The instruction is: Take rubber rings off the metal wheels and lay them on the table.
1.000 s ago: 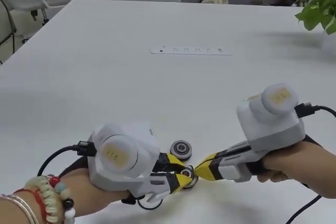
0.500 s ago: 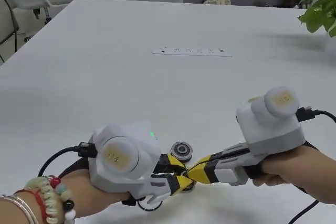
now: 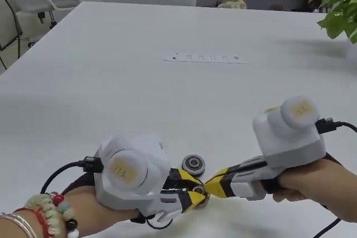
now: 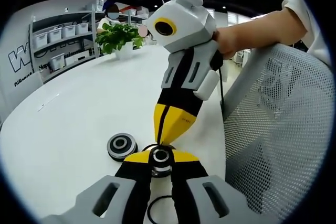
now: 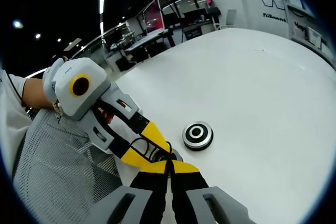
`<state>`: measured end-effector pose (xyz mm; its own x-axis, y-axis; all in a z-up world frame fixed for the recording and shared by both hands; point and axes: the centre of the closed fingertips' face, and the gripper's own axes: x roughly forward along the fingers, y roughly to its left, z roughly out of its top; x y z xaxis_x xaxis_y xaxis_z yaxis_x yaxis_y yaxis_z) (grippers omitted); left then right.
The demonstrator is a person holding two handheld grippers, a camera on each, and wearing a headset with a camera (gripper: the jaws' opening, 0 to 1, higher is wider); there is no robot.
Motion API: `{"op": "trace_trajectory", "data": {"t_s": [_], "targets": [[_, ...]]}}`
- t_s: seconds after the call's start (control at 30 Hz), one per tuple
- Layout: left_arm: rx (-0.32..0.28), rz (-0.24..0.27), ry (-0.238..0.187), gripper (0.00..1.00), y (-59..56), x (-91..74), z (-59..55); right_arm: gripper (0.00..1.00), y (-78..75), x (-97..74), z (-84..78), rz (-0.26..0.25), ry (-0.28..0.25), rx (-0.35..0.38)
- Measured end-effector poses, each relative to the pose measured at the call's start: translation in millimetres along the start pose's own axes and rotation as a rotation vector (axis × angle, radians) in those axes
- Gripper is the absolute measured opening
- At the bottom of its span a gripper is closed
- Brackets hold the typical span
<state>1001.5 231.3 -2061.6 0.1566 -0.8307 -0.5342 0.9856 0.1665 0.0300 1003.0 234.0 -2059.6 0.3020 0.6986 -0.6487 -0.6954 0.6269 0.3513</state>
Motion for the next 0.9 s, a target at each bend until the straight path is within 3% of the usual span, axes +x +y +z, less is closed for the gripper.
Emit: {"op": "trace_trajectory", "data": {"t_s": [0.13, 0.3, 0.43, 0.57, 0.7, 0.83, 0.9], "targets": [[-0.024, -0.022, 0.016, 0.1, 0.0, -3.1, 0.3, 0.0, 0.3, -1.0, 1.4, -0.001, 0.001, 0.006], [-0.055, -0.03, 0.007, 0.15, -1.2, -5.4, 9.5, 0.0, 0.3, -4.7, 8.3, -0.004, -0.016, 0.034], [-0.043, -0.042, -0.015, 0.2, -3.0, -8.6, 20.3, 0.0, -0.5, -7.5, 12.5, -0.01, -0.03, 0.028], [0.008, -0.06, 0.017, 0.34, -6.2, -12.1, 22.0, 0.0, -2.9, -12.0, 19.4, -0.019, -0.056, 0.032], [-0.019, -0.057, -0.03, 0.38, -4.5, -23.1, 38.8, 0.0, -3.1, -17.3, 28.4, -0.027, -0.092, 0.036], [-0.024, -0.051, -0.042, 0.46, -3.0, -35.8, 46.9, 0.0, -2.7, -22.2, 36.7, -0.03, -0.125, 0.039], [0.046, -0.007, -0.01, 0.5, 5.4, -45.1, 48.3, 0.0, -1.4, -24.3, 41.4, -0.03, -0.144, 0.038]]}}
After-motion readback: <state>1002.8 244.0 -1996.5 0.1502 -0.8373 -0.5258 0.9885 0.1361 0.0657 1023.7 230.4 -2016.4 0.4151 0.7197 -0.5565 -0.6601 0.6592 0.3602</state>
